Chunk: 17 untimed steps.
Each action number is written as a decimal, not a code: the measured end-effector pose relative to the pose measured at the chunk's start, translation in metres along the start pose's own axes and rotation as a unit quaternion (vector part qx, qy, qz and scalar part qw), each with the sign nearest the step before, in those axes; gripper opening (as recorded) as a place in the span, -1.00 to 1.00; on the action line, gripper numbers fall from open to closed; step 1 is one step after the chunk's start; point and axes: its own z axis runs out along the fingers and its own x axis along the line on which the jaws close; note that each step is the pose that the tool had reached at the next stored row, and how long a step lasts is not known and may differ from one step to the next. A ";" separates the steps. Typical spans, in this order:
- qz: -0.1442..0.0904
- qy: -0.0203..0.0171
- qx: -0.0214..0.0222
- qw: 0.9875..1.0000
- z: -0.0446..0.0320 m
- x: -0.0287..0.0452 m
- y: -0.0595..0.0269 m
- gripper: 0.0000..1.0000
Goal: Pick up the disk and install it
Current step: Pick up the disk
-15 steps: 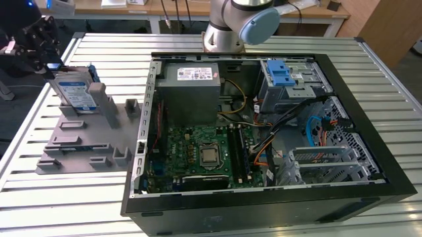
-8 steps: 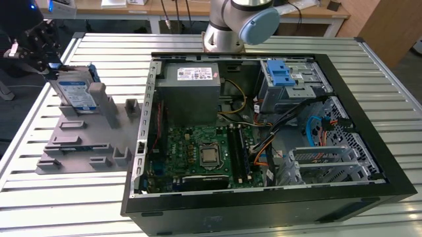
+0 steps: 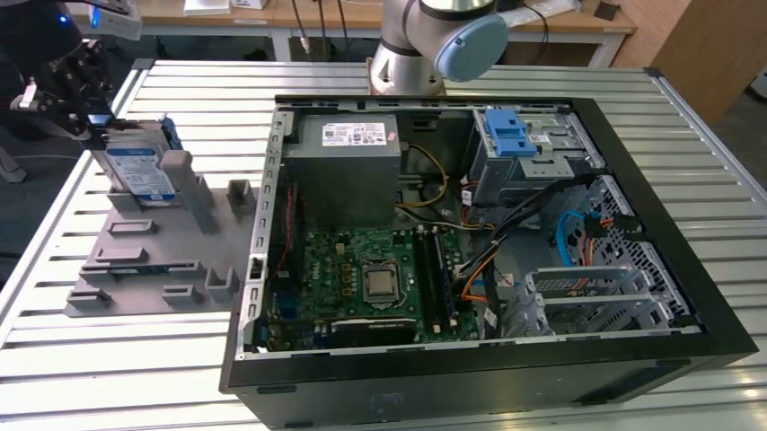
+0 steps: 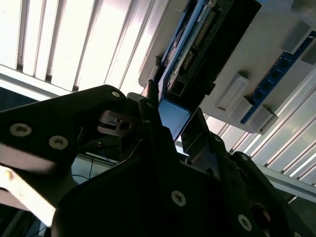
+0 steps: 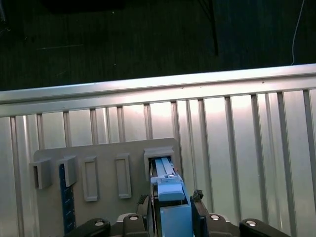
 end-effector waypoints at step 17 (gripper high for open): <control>-0.002 0.002 0.001 1.000 0.0068 0.0019 -0.0004 -0.26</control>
